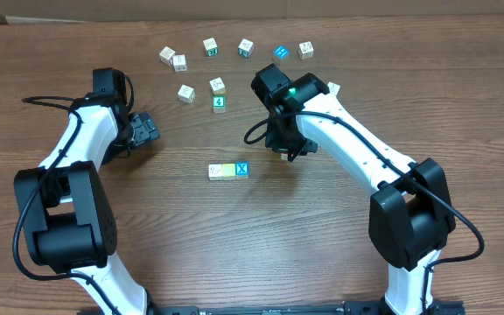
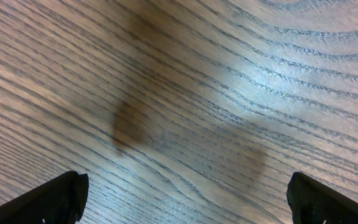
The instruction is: Form a horizontal line
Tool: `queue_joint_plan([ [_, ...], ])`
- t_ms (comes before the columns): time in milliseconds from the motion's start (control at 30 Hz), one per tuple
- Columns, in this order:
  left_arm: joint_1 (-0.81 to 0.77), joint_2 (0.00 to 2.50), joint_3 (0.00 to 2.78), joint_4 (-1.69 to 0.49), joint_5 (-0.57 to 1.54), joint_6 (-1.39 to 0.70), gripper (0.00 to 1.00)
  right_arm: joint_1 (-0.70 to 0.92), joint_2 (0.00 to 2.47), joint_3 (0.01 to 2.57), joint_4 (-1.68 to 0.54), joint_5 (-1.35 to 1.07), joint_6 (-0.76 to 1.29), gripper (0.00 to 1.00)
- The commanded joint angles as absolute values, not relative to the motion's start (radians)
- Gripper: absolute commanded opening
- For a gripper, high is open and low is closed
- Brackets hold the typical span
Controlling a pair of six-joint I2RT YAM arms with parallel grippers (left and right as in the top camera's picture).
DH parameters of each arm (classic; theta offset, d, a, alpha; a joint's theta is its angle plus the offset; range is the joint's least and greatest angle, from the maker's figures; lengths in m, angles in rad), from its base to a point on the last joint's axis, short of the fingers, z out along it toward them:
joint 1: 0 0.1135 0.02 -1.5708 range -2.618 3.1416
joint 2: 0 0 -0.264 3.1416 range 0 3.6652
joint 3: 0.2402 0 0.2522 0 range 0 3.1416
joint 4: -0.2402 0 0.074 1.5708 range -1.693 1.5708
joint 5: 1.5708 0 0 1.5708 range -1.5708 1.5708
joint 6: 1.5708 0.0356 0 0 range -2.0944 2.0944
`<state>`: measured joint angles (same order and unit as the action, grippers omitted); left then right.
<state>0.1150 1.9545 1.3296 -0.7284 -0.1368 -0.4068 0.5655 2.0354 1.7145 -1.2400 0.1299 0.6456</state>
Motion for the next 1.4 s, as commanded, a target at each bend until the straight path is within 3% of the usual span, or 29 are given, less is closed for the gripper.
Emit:
queue_joint_plan([
  [0, 0.112, 1.958, 1.328, -0.727, -0.149, -0.381, 1.00, 0.569, 2.022, 1.707, -1.234, 0.134, 0.639, 0.23],
  [1367, 0.112, 1.958, 1.328, -0.728, -0.149, -0.381, 1.00, 0.569, 2.022, 1.595, -1.117, 0.134, 0.522, 0.20],
])
